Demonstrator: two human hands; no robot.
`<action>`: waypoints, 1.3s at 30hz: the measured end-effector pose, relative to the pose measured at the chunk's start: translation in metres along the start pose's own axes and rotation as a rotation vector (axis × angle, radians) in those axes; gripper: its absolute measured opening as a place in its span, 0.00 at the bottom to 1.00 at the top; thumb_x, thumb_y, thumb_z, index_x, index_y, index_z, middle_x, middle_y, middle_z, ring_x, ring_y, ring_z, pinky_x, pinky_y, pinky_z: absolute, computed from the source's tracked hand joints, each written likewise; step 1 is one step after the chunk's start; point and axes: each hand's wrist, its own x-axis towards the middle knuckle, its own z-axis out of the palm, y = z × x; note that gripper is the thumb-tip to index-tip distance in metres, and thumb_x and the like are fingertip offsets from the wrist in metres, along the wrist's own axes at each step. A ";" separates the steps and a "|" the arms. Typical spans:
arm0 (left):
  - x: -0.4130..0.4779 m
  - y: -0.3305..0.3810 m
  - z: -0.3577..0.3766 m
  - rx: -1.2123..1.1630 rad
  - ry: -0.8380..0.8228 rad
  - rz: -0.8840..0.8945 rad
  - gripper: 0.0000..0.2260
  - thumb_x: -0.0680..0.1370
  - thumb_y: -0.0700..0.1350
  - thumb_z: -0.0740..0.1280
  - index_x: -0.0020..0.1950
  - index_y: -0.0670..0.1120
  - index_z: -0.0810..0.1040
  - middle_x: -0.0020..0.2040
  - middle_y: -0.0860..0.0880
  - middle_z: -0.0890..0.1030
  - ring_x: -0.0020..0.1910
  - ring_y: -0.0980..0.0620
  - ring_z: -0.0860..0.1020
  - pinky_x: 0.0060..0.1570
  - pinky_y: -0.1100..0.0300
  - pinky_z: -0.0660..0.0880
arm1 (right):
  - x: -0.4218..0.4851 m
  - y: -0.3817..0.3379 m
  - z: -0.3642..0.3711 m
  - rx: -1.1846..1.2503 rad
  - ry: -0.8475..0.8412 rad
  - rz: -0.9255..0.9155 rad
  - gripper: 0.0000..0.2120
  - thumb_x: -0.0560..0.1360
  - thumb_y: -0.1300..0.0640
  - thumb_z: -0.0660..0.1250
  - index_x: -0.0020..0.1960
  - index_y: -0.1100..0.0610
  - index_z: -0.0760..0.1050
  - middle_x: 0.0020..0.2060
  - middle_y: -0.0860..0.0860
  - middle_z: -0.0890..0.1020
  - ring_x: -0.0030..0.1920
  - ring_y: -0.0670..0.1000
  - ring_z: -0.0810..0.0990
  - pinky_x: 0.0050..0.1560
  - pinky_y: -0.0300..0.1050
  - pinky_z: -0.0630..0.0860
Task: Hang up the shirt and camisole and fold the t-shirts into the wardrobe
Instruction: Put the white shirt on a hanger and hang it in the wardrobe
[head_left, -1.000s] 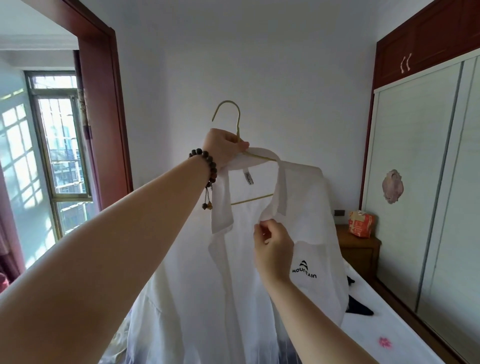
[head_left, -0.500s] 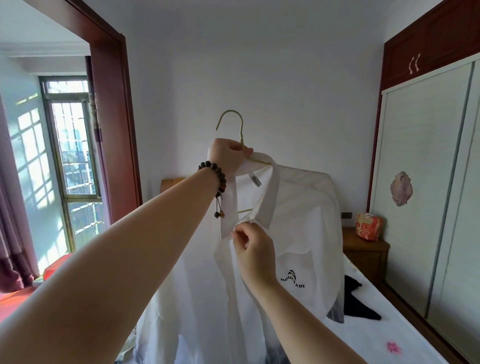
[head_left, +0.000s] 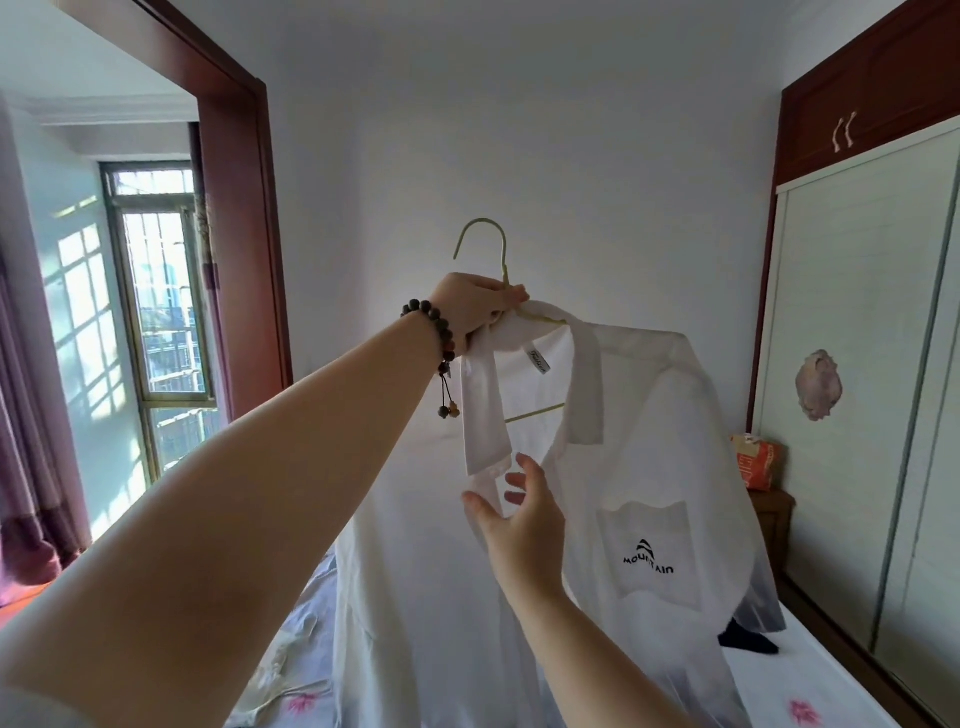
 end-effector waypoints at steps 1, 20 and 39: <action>0.000 0.001 0.000 -0.004 -0.008 -0.004 0.11 0.70 0.44 0.76 0.47 0.38 0.84 0.47 0.39 0.80 0.43 0.46 0.78 0.56 0.42 0.77 | 0.003 0.000 0.000 0.043 -0.003 0.030 0.18 0.69 0.52 0.75 0.56 0.54 0.77 0.44 0.45 0.81 0.44 0.44 0.78 0.46 0.36 0.70; -0.003 -0.002 -0.034 0.043 -0.070 -0.079 0.06 0.76 0.40 0.69 0.50 0.39 0.82 0.46 0.45 0.84 0.39 0.51 0.82 0.37 0.59 0.80 | 0.020 0.014 -0.024 -0.022 0.090 0.133 0.05 0.75 0.58 0.68 0.43 0.58 0.80 0.34 0.48 0.80 0.40 0.51 0.77 0.38 0.39 0.65; 0.001 -0.014 -0.030 0.222 -0.134 0.013 0.04 0.75 0.43 0.71 0.43 0.47 0.86 0.50 0.43 0.84 0.48 0.45 0.80 0.59 0.44 0.76 | 0.121 -0.104 -0.117 -0.156 -0.097 -0.348 0.08 0.72 0.58 0.72 0.52 0.53 0.82 0.45 0.48 0.84 0.46 0.46 0.81 0.48 0.34 0.73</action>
